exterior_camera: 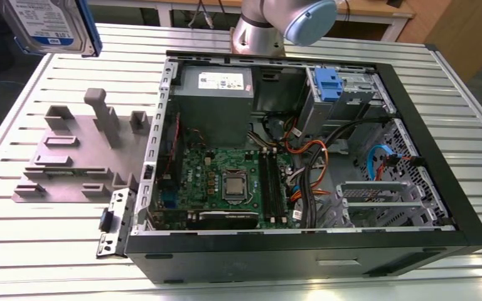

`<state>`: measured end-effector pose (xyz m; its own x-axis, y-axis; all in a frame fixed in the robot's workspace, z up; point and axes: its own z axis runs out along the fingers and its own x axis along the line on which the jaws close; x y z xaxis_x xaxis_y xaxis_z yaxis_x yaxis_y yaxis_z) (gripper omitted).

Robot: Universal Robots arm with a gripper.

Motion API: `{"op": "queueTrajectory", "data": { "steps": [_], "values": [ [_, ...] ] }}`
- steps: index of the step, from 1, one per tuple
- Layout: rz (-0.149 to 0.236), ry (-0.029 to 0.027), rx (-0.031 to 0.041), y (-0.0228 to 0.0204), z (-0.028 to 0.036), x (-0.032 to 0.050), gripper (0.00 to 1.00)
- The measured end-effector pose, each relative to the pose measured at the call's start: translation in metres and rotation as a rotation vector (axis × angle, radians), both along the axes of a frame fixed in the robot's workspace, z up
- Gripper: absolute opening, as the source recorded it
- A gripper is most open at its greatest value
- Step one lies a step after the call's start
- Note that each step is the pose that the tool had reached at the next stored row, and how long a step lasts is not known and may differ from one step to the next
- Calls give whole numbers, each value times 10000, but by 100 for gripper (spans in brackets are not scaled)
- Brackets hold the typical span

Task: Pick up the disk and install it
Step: 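Pick up the disk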

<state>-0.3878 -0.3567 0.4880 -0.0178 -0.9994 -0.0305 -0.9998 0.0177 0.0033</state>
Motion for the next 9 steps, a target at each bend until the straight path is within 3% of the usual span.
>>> {"op": "queueTrajectory", "data": {
  "steps": [9],
  "values": [
    [-1,-1,1,-7,0,19,37]
  ]
}}
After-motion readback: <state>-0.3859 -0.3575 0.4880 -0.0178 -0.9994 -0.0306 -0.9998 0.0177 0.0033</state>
